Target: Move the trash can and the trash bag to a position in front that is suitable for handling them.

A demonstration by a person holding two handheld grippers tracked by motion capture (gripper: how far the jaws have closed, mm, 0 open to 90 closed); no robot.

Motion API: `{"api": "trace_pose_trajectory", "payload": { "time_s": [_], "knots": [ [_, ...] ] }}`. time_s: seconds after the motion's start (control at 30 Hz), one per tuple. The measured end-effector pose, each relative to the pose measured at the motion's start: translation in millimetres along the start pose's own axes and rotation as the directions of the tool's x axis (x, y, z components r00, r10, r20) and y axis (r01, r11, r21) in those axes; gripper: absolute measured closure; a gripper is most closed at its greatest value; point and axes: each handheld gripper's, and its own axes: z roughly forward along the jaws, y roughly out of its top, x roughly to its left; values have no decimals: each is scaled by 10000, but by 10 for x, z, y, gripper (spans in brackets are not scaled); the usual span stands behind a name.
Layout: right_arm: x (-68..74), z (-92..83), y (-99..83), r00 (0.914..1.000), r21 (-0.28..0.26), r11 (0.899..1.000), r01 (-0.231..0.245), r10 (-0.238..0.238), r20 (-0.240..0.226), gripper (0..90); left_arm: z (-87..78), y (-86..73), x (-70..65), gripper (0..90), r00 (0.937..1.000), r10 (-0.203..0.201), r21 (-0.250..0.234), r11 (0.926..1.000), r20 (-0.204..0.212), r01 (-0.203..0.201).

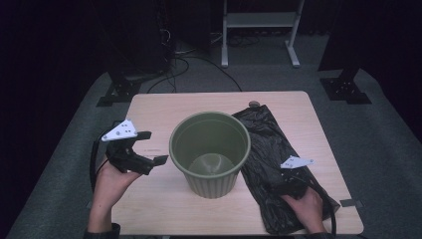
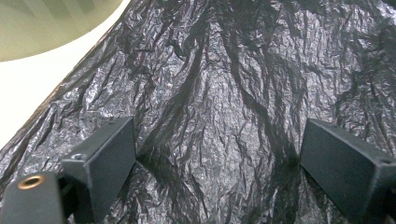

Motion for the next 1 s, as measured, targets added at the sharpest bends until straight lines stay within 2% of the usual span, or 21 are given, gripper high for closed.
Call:
{"api": "trace_pose_trajectory", "payload": {
  "time_s": [0.3, 0.33, 0.63, 0.77, 1.0],
  "knots": [
    [-1, 0, 0, 10000, -4, 10000, 8, -8, -1, 93, 54, -272, -10, 0, 9999, -130, -73, 9999, -99, 129],
    [-1, 0, 0, 10000, -5, 10000, 9, -9, -1, 93, 91, -341, -4, 0, 9999, -161, -10, 9999, -42, 161],
    [0, 0, 0, 10000, 0, 10000, 3, -3, -2, 93, 267, -588, 18, 0, 9993, -365, 379, 9986, 31, 363],
    [-1, 0, 0, 10000, -3, 10000, 7, -7, -6, 93, 375, -714, 37, 0, 9990, -430, 697, 9966, -94, 435],
    [1, 0, 0, 10000, -2, 10000, -4, 4, -2, 93, 483, -859, 59, 0, 9979, -538, 836, 9949, -347, 566]
  ]
}}
